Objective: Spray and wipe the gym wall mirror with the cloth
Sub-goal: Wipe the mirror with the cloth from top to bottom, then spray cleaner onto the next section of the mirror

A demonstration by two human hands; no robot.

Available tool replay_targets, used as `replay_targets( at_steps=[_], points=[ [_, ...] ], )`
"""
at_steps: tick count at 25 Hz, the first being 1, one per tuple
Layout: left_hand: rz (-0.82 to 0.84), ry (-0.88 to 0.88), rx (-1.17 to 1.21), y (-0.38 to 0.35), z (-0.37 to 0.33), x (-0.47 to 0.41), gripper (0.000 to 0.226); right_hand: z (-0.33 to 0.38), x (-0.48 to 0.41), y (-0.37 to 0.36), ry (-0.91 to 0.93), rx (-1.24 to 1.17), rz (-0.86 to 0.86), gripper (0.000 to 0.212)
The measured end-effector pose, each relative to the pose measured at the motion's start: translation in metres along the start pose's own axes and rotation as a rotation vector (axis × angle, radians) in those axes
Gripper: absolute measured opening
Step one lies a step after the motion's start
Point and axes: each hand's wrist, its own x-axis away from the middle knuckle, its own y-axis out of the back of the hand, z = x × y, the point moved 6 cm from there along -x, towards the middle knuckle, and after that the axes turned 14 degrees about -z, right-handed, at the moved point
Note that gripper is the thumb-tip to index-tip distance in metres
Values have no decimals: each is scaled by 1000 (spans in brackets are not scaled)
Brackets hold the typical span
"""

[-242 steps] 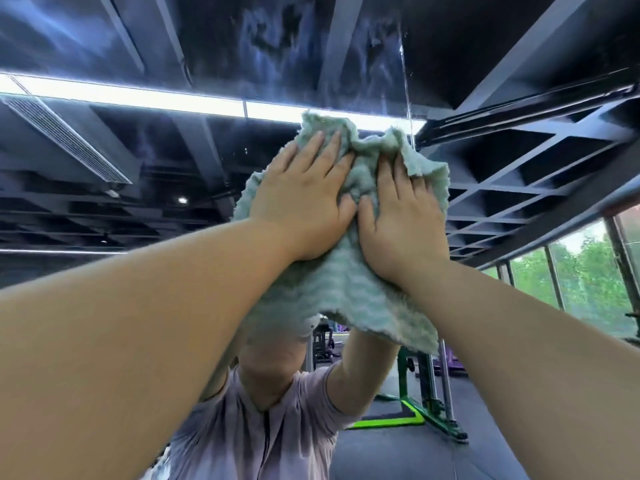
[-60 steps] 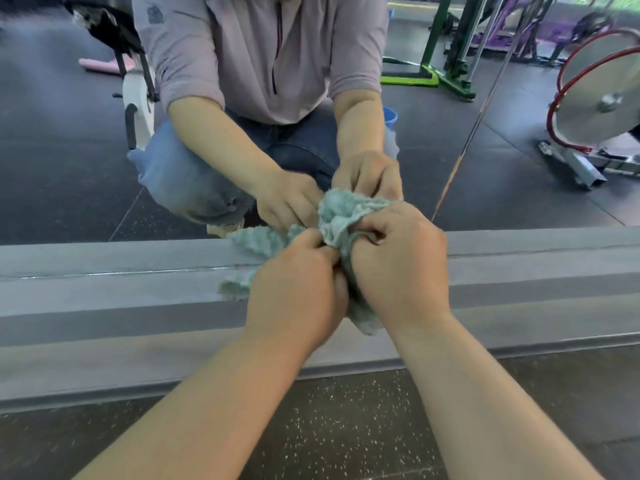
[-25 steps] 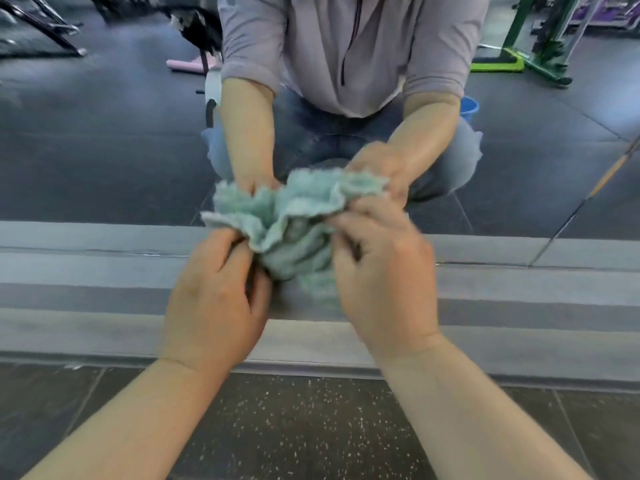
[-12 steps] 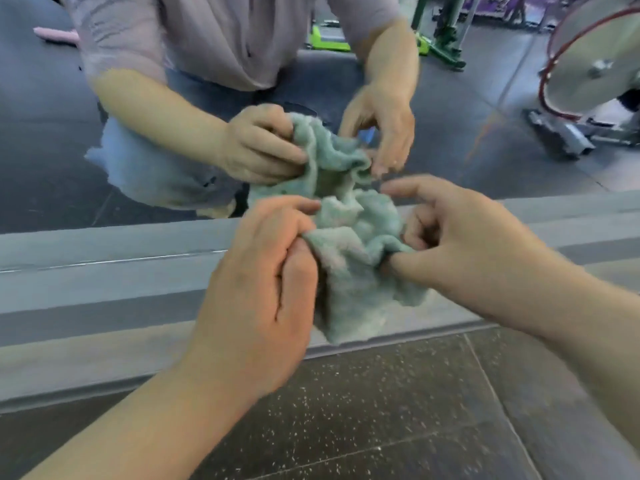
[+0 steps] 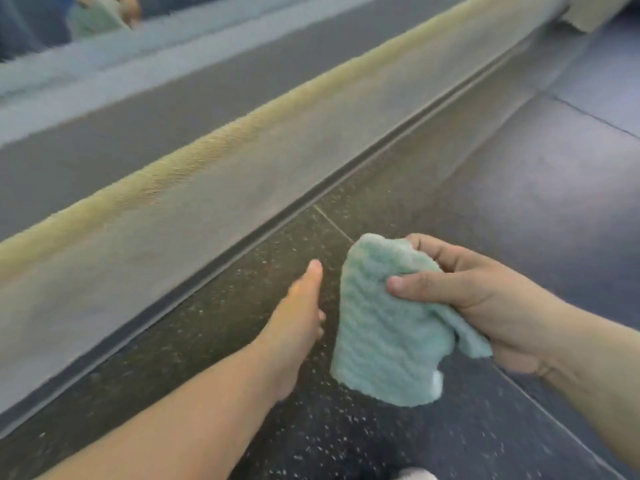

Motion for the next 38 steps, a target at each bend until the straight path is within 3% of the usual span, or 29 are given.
replay_targets(
  at_steps=[2,4,6,7,9,12,13,15,17,18,20,22,24,29,32,35,38],
  points=[
    [379,328,29,-62,44,7,97,-23,23,39,19,-96,-104,37],
    [565,442,-44,-100,68,21,105,-40,47,68,34,-203,-174,61],
    [713,506,-88,-129,82,40,113,-51,67,89,35,-343,-251,65],
    [763,516,-71,-142,85,48,112,-55,74,99,19,-418,-300,56],
    [718,469,67,-159,80,50,90,-68,82,117,-37,-540,-393,31],
    [608,337,199,-176,69,42,45,-90,86,144,-30,-653,-513,36],
    [582,352,203,-182,73,41,48,-93,86,149,-22,-679,-517,32],
    [539,420,176,-194,96,47,77,-97,90,153,-3,-696,-504,26],
    [634,547,265,-216,112,74,97,-100,100,164,47,-707,-519,35],
    [643,580,339,-223,113,79,97,-101,104,168,67,-711,-532,42],
    [639,542,431,-232,101,77,70,-109,112,180,77,-692,-602,52],
    [634,432,377,-235,87,71,49,-125,122,193,63,-679,-695,58],
    [608,383,266,-235,80,68,43,-143,132,204,63,-677,-773,60],
    [533,268,99,-229,78,61,71,-182,157,224,44,-481,-991,46],
    [579,206,-149,-226,72,75,80,-189,186,235,53,-372,-1104,32],
    [570,180,-117,-233,66,98,93,-187,233,249,78,-281,-1219,27],
    [489,62,-89,-251,66,119,79,-190,286,260,82,-149,-1313,25]
  ],
)
